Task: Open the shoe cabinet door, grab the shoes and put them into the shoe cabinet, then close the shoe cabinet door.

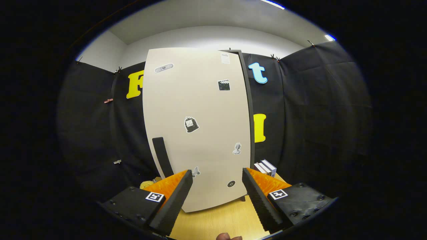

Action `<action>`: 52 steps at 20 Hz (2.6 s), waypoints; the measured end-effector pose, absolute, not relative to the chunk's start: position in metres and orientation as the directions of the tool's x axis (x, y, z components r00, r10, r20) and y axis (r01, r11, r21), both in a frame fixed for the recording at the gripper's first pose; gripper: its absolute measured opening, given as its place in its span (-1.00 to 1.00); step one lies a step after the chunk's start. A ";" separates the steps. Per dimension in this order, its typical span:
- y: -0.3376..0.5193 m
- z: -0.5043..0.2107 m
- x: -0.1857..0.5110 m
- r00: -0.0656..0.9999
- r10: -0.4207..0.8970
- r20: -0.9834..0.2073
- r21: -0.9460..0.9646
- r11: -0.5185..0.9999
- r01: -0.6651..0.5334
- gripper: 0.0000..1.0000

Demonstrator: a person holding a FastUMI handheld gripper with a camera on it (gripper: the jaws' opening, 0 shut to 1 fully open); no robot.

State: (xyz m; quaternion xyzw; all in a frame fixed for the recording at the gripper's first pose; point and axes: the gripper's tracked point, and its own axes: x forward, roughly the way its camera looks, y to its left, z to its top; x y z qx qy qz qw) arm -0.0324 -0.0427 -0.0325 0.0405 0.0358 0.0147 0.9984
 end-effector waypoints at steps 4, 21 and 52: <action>-0.044 -0.034 -0.033 0.997 0.039 -0.069 0.104 0.994 -0.032 0.96; -0.051 -0.033 -0.056 0.999 0.024 -0.028 0.011 1.000 -0.024 0.96; -0.050 -0.023 -0.054 1.000 0.020 -0.020 -0.037 0.999 -0.020 0.96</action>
